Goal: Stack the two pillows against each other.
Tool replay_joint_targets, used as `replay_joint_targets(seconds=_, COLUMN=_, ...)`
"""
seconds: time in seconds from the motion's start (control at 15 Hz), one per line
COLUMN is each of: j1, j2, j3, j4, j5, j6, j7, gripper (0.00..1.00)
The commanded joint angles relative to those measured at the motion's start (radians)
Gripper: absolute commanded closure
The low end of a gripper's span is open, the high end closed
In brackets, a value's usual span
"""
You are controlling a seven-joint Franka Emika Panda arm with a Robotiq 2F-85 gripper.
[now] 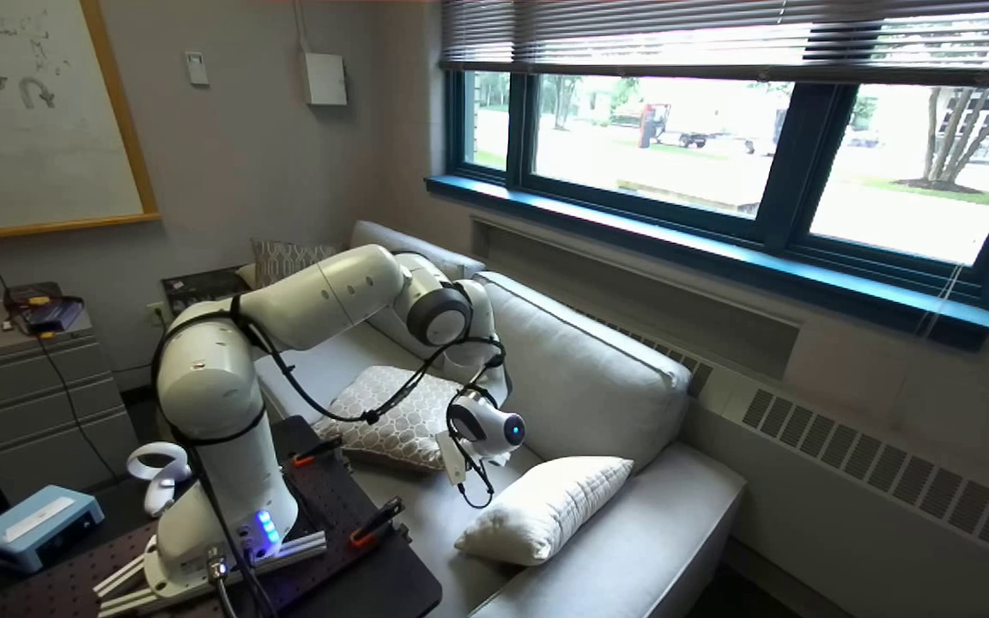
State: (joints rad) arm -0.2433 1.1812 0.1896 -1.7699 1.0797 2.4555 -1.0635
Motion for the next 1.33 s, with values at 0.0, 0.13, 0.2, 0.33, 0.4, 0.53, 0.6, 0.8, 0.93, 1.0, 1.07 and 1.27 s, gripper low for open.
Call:
replay_joint_targets(seconds=0.0, j1=-0.040, j2=-0.179, j3=0.039, j4=-0.240, j5=0.206, j6=0.211, j7=-0.189, gripper=0.94)
replay_joint_targets(seconds=0.13, j1=-0.065, j2=-0.252, j3=0.097, j4=-0.342, j5=0.366, j6=0.337, j7=-0.320, gripper=0.94)
replay_joint_targets(seconds=0.2, j1=-0.065, j2=-0.284, j3=0.119, j4=-0.376, j5=0.457, j6=0.391, j7=-0.387, gripper=0.94)
replay_joint_targets(seconds=0.33, j1=-0.101, j2=-0.349, j3=0.198, j4=-0.430, j5=0.630, j6=0.515, j7=-0.523, gripper=0.94)
replay_joint_targets(seconds=0.4, j1=-0.114, j2=-0.385, j3=0.229, j4=-0.447, j5=0.715, j6=0.562, j7=-0.582, gripper=0.94)
replay_joint_targets(seconds=0.53, j1=-0.096, j2=-0.486, j3=0.237, j4=-0.481, j5=0.883, j6=0.602, j7=-0.661, gripper=0.94)
replay_joint_targets(seconds=0.6, j1=-0.075, j2=-0.538, j3=0.223, j4=-0.496, j5=0.966, j6=0.603, j7=-0.696, gripper=0.94)
replay_joint_targets(seconds=0.8, j1=-0.022, j2=-0.682, j3=0.162, j4=-0.548, j5=1.208, j6=0.602, j7=-0.804, gripper=0.94)
replay_joint_targets(seconds=0.93, j1=0.014, j2=-0.779, j3=0.102, j4=-0.600, j5=1.369, j6=0.590, j7=-0.885, gripper=0.94)
replay_joint_targets(seconds=1.0, j1=0.036, j2=-0.826, j3=0.068, j4=-0.629, j5=1.448, j6=0.591, j7=-0.928, gripper=0.94)
replay_joint_targets(seconds=1.07, j1=0.055, j2=-0.872, j3=0.030, j4=-0.664, j5=1.522, j6=0.586, j7=-0.976, gripper=0.94)
replay_joint_targets(seconds=1.27, j1=0.138, j2=-1.005, j3=-0.119, j4=-0.772, j5=1.539, j6=0.580, j7=-0.946, gripper=0.94)
